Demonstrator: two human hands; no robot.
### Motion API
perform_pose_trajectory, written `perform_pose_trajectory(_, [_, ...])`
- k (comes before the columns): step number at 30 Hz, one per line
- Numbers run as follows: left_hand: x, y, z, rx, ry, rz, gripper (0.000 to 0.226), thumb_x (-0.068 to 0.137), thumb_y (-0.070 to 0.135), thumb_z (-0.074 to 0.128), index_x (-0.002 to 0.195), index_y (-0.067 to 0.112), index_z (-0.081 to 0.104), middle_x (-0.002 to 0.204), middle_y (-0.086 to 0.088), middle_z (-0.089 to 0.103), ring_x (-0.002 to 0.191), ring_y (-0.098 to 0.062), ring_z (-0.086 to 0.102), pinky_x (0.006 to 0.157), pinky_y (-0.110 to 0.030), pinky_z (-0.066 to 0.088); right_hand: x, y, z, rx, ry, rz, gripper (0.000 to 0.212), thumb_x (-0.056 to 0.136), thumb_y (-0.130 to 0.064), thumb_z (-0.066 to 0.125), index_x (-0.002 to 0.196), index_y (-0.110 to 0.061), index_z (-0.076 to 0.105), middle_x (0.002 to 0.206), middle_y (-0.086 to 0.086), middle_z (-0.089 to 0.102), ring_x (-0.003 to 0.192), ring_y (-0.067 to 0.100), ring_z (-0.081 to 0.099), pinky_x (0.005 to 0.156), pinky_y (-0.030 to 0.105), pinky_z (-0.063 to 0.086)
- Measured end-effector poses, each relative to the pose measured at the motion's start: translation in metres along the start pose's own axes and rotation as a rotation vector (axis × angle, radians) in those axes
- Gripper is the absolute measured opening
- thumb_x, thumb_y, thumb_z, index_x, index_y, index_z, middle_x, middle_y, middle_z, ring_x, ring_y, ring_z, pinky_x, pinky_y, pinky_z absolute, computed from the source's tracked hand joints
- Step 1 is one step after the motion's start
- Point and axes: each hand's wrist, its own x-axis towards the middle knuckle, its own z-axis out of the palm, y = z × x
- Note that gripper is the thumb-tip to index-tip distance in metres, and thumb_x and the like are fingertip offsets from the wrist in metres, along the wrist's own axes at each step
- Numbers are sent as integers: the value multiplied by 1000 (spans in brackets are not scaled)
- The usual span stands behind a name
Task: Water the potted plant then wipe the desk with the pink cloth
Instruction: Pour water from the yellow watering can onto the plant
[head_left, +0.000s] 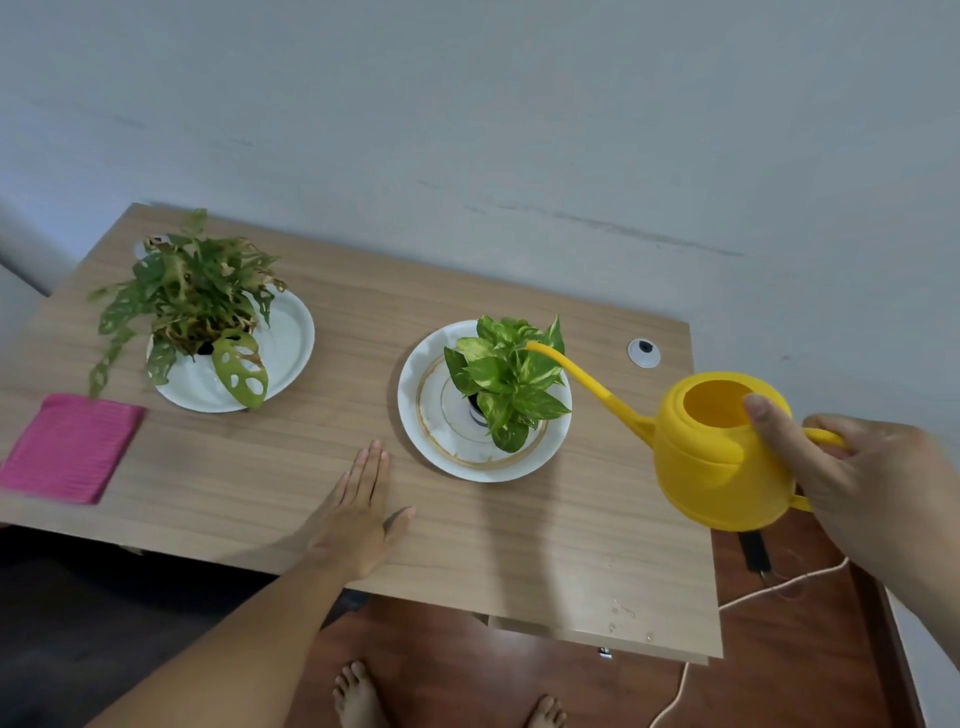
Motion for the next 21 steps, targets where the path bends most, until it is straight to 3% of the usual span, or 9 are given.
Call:
perform_pose_trajectory(3, [-1, 1, -3, 0, -8, -5, 96, 111, 71, 16, 167, 10, -32, 176, -3, -42, 168, -18, -32, 139, -37, -14, -5, -6, -5, 2, -16, 27, 119, 70, -115, 28, 57, 3, 44, 45, 10, 28, 46, 32, 39, 45, 20, 35])
perform_pose_trajectory(5, [-2, 2, -4, -7, -14, -4, 96, 111, 71, 17, 167, 10, -32, 177, -3, -41, 168, -18, -31, 140, -38, -11, -8, -8, -8, 5, -24, 35, 113, 71, -115, 28, 54, -3, 39, 43, 2, 26, 57, 28, 47, 45, 22, 34])
perform_pose_trajectory(8, [-2, 3, -6, -4, -26, -13, 94, 111, 71, 14, 167, 11, -32, 176, -2, -43, 167, -18, -32, 140, -39, -11, -14, -4, -10, -8, -25, 13, 108, 75, -113, 28, 53, -7, 36, 45, -3, 37, 52, 17, 47, 45, 21, 34])
perform_pose_trajectory(12, [-2, 4, -6, 1, -36, -21, 95, 111, 71, 13, 167, 9, -33, 176, -3, -44, 167, -19, -33, 141, -40, -10, -22, 7, -11, -16, -32, 4, 120, 73, -114, 27, 57, 4, 46, 55, 9, 50, 61, 25, 55, 45, 18, 36])
perform_pose_trajectory(15, [-2, 5, -6, 1, -36, -21, 95, 111, 71, 13, 167, 9, -32, 176, -3, -43, 167, -19, -32, 141, -40, -9, -27, 12, -16, 20, -53, 19, 112, 74, -113, 32, 58, -4, 56, 45, -6, 55, 49, 9, 58, 44, 12, 38])
perform_pose_trajectory(17, [-3, 5, -6, -3, -32, -21, 95, 111, 71, 14, 167, 9, -32, 176, -3, -43, 167, -19, -32, 141, -40, -9, -29, 21, -18, 27, -65, 30, 106, 74, -112, 36, 60, -10, 60, 51, -4, 61, 54, 11, 62, 49, 19, 44])
perform_pose_trajectory(21, [-3, 6, -8, 2, -33, -16, 95, 111, 70, 14, 166, 9, -32, 175, -3, -44, 167, -19, -32, 141, -40, -10, -28, 40, -19, -58, 13, -10, 109, 81, -109, 32, 55, -5, 52, 52, -5, 56, 61, 21, 61, 56, 36, 47])
